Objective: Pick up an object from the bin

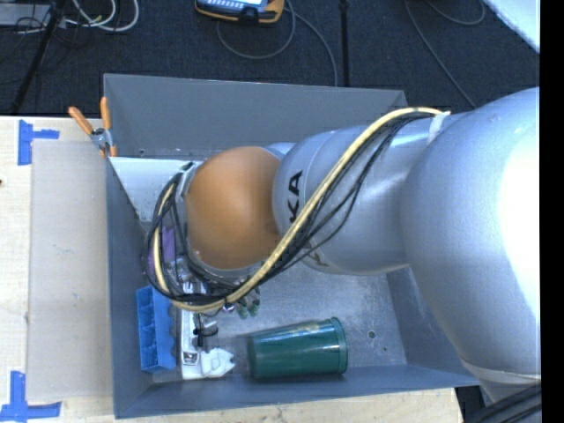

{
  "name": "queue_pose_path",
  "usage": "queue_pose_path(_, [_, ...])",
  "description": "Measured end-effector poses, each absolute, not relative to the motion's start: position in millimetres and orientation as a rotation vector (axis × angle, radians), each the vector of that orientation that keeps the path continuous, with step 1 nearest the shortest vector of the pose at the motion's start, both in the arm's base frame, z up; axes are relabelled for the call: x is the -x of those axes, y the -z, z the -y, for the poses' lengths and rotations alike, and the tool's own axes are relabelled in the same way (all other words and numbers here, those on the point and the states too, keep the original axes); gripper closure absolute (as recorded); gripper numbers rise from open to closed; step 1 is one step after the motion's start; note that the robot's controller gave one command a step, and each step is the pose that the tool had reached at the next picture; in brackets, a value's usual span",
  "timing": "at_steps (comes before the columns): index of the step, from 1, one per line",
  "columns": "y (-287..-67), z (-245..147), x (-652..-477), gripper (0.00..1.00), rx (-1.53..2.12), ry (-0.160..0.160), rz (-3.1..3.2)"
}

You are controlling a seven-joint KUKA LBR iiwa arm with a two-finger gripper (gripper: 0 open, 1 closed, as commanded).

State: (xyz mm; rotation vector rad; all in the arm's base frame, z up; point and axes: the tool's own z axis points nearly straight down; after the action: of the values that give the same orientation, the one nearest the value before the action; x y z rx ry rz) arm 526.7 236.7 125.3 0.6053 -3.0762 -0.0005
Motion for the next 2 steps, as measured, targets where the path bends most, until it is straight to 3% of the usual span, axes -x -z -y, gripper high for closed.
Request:
queue_pose_path(1, [-106.2,-237.8,-534.4,0.0,-1.014,0.001,2.975])
queue_pose_path(2, [-84.7,-237.7,-535.7,0.0,-0.883,-0.003,3.017])
